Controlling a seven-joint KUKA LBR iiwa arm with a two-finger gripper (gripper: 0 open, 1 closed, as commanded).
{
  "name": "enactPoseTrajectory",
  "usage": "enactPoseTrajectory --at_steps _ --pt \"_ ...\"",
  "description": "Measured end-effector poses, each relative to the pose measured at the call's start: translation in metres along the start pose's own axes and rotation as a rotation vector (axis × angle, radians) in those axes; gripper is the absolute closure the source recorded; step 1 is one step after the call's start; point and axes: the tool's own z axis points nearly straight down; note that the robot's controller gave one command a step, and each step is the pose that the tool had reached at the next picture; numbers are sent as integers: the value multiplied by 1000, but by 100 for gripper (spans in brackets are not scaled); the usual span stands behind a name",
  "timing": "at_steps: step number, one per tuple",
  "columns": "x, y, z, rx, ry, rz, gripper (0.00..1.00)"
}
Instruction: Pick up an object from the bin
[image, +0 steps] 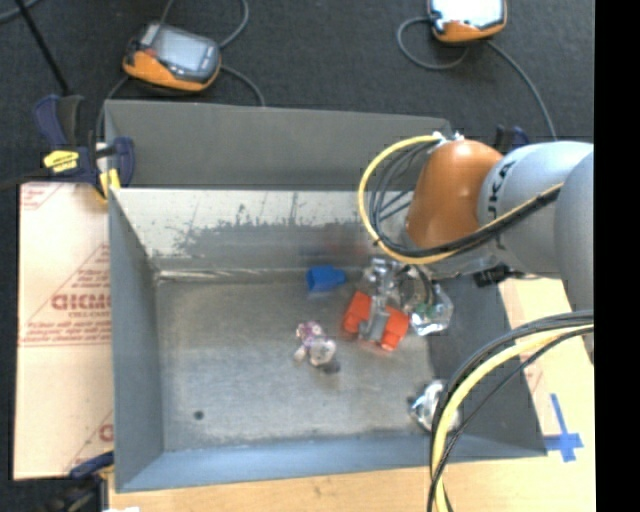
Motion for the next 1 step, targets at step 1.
enactPoseTrajectory --at_steps 1 --pt "0 0 0 0 0 0 100"
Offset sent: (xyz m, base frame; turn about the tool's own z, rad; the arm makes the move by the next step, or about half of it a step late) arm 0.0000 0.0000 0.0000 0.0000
